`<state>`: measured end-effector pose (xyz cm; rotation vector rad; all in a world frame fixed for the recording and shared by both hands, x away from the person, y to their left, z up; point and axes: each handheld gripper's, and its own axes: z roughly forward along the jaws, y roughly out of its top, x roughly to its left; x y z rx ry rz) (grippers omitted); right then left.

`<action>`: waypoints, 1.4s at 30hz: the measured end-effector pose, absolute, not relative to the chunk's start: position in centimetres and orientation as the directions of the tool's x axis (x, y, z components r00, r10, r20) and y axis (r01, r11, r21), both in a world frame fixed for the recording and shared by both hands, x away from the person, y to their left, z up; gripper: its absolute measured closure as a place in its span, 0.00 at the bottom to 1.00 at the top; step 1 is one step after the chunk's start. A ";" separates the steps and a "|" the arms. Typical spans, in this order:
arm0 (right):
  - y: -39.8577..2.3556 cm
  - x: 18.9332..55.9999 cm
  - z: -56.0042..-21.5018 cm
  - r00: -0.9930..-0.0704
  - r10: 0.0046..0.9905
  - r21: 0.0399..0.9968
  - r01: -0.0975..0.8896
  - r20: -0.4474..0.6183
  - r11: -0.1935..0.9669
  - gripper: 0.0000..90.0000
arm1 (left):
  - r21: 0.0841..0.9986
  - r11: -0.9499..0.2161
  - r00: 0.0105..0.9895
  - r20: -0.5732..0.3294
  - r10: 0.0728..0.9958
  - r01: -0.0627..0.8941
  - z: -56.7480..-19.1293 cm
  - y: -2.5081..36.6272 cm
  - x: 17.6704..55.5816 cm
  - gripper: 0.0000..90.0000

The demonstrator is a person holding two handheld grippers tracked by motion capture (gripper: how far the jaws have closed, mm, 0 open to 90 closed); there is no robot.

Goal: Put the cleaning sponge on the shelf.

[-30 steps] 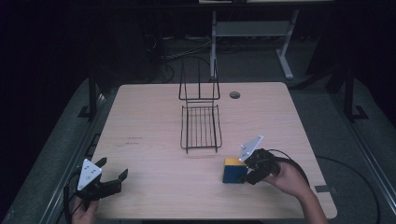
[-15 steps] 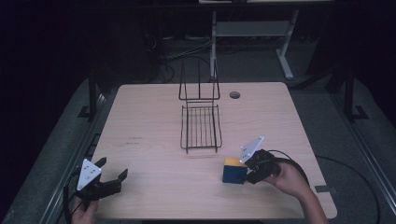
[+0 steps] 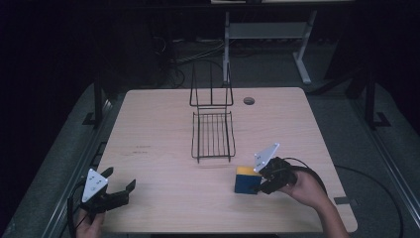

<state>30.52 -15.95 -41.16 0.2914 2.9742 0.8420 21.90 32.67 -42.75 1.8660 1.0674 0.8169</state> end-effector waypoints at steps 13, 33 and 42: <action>-15.7 30.6 -40.8 -0.984 0.177 0.541 0.164 0.029 0.825 0.63 | 0.880 -0.306 0.431 0.133 0.893 0.363 -42.8 32.7 21.9 0.15; -14.0 31.9 -38.7 -0.990 0.138 0.564 0.115 0.002 0.817 0.63 | 0.880 -0.303 0.428 0.130 0.894 0.365 -42.8 32.8 21.9 0.15; -13.2 32.8 -37.7 -0.992 0.122 0.572 0.091 -0.016 0.815 0.63 | 0.881 -0.305 0.429 0.133 0.894 0.362 -42.7 32.8 21.9 0.15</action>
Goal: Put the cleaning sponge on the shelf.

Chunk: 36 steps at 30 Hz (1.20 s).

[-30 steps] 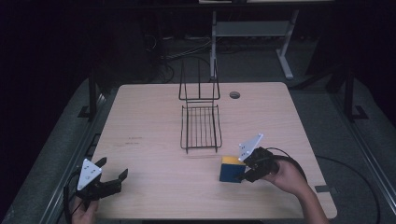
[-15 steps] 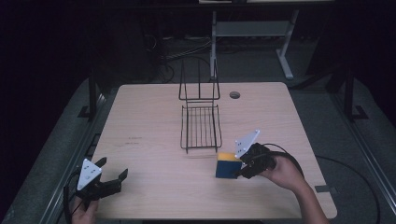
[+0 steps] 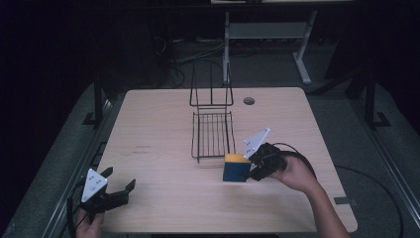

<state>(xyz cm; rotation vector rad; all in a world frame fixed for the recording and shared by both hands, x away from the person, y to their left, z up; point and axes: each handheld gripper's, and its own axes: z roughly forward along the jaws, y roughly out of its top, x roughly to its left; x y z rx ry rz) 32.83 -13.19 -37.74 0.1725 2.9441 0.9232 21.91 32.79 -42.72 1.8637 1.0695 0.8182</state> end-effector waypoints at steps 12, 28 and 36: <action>-13.0 35.0 -36.6 -0.991 0.131 0.617 0.105 0.003 0.780 0.63 | 0.880 -0.305 0.429 0.131 0.894 0.365 -42.8 32.8 22.0 0.15; -10.8 37.3 -36.1 -0.994 0.109 0.591 0.086 -0.003 0.802 0.63 | 0.883 -0.296 0.424 0.126 0.897 0.364 -42.8 33.0 22.0 0.15; -10.5 38.0 -35.7 -0.994 0.113 0.592 0.095 0.007 0.800 0.63 | 0.883 -0.297 0.423 0.127 0.897 0.364 -42.8 33.0 22.1 0.15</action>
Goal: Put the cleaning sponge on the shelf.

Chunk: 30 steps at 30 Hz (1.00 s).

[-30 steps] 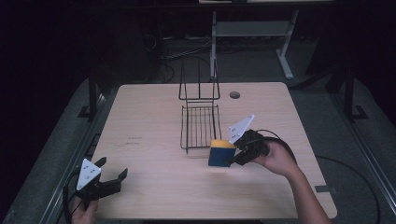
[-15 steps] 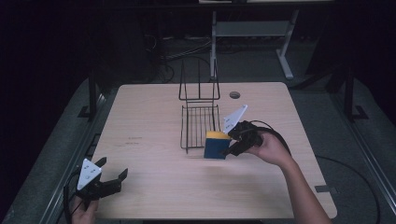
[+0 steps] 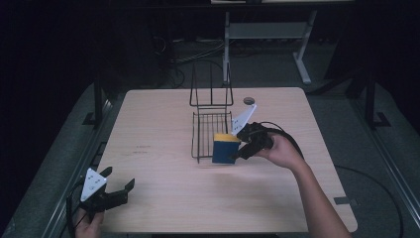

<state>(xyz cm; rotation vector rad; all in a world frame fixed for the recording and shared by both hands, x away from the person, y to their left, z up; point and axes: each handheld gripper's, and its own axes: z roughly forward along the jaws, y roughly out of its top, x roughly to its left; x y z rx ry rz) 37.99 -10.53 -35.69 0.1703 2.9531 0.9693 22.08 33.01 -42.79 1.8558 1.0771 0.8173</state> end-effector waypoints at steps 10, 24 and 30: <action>-10.3 39.2 -35.3 -0.992 0.124 0.600 0.108 0.014 0.793 0.63 | 0.883 -0.294 0.423 0.123 0.898 0.367 -42.8 33.0 22.2 0.15; -9.5 41.8 -35.2 -0.989 0.147 0.600 0.124 0.010 0.791 0.63 | 0.884 -0.290 0.424 0.118 0.898 0.368 -42.9 33.1 22.3 0.15; -9.6 43.0 -35.5 -0.986 0.163 0.610 0.140 0.018 0.780 0.63 | 0.884 -0.287 0.421 0.116 0.899 0.370 -42.9 33.2 22.4 0.15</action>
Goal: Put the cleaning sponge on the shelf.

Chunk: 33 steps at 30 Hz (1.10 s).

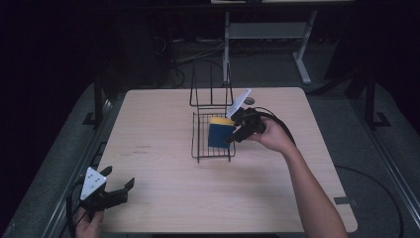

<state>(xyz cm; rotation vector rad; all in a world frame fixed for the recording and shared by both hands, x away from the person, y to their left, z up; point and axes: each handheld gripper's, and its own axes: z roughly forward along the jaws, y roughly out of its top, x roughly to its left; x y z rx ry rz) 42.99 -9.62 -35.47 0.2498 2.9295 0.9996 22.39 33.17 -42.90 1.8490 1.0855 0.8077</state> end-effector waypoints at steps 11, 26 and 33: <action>-10.1 44.7 -36.2 -0.982 0.182 0.604 0.173 0.047 0.778 0.63 | 0.880 -0.294 0.428 0.118 0.896 0.374 -43.0 33.1 22.5 0.15; -9.6 47.1 -36.3 -0.975 0.213 0.600 0.205 0.059 0.773 0.63 | 0.880 -0.297 0.432 0.119 0.894 0.371 -43.0 33.1 22.6 0.15; -9.3 47.9 -37.4 -0.970 0.234 0.590 0.225 0.064 0.775 0.63 | 0.882 -0.290 0.428 0.114 0.896 0.372 -43.0 33.2 22.6 0.15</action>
